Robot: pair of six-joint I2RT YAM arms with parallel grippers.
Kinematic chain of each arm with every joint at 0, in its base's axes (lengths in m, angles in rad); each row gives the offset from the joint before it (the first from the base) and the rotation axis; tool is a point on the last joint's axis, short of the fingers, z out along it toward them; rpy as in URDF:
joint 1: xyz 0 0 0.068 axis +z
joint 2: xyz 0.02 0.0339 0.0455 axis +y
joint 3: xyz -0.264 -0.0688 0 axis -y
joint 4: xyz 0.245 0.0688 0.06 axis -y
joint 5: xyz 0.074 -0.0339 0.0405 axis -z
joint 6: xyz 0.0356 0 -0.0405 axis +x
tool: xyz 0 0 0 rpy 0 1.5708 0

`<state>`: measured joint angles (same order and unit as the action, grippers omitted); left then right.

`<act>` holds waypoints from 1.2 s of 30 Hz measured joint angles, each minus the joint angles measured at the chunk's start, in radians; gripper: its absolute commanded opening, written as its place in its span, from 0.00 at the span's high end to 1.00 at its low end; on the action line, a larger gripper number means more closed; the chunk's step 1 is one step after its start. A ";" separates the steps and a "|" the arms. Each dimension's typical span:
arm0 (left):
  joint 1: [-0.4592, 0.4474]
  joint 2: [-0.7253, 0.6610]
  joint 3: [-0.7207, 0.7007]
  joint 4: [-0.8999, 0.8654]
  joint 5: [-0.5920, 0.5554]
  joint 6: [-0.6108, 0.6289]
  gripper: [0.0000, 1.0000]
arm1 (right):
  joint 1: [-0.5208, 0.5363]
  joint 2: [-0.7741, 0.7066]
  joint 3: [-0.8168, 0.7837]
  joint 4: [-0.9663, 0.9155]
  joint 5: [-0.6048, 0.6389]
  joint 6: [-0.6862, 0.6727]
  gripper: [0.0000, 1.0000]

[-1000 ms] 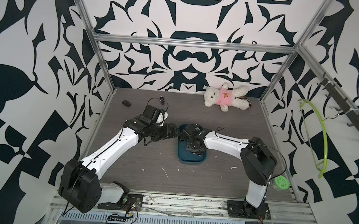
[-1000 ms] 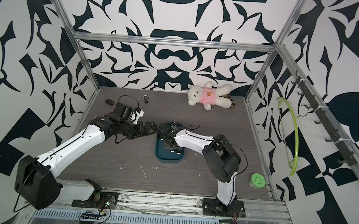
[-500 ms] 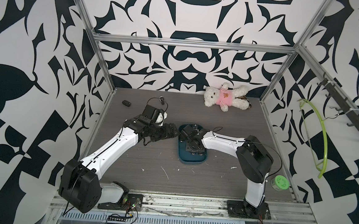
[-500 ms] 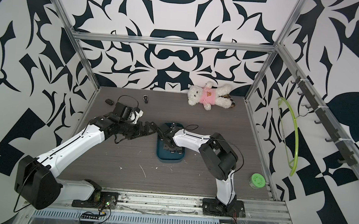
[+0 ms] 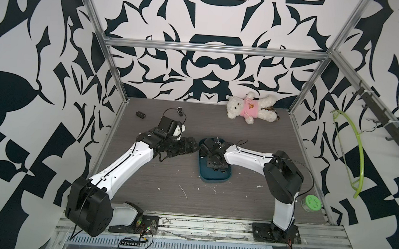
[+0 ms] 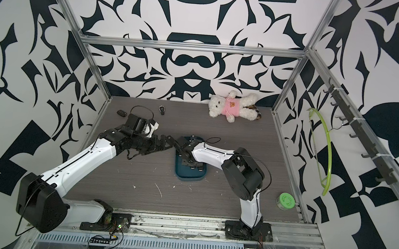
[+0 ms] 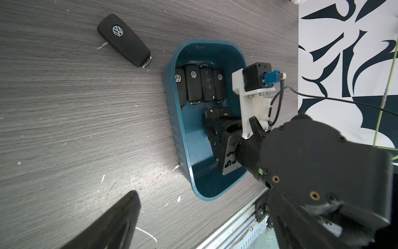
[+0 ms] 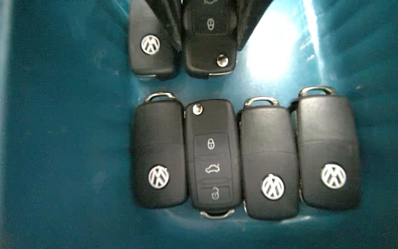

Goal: Place the car key into the storage box
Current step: Place the car key in the storage box.

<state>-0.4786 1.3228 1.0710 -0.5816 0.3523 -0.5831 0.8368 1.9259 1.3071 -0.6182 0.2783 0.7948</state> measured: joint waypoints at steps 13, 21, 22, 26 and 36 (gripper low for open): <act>0.002 0.000 0.000 -0.002 -0.004 0.000 0.01 | 0.000 0.006 0.013 -0.010 0.020 -0.003 0.54; 0.002 0.000 0.000 -0.007 -0.006 0.001 0.01 | 0.007 0.001 0.013 -0.014 0.023 0.000 0.67; 0.002 0.000 0.000 -0.009 -0.010 0.001 0.01 | 0.011 -0.001 0.013 -0.014 0.022 0.001 0.69; 0.002 0.000 0.000 -0.021 -0.038 0.004 0.01 | 0.037 -0.010 0.014 -0.011 0.016 0.012 0.73; 0.003 0.025 0.027 -0.029 -0.177 -0.001 0.01 | 0.063 -0.071 -0.006 0.026 -0.002 0.014 0.67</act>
<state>-0.4759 1.3479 1.0981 -0.6106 0.1757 -0.5838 0.8993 1.8553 1.3010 -0.5926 0.2768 0.8089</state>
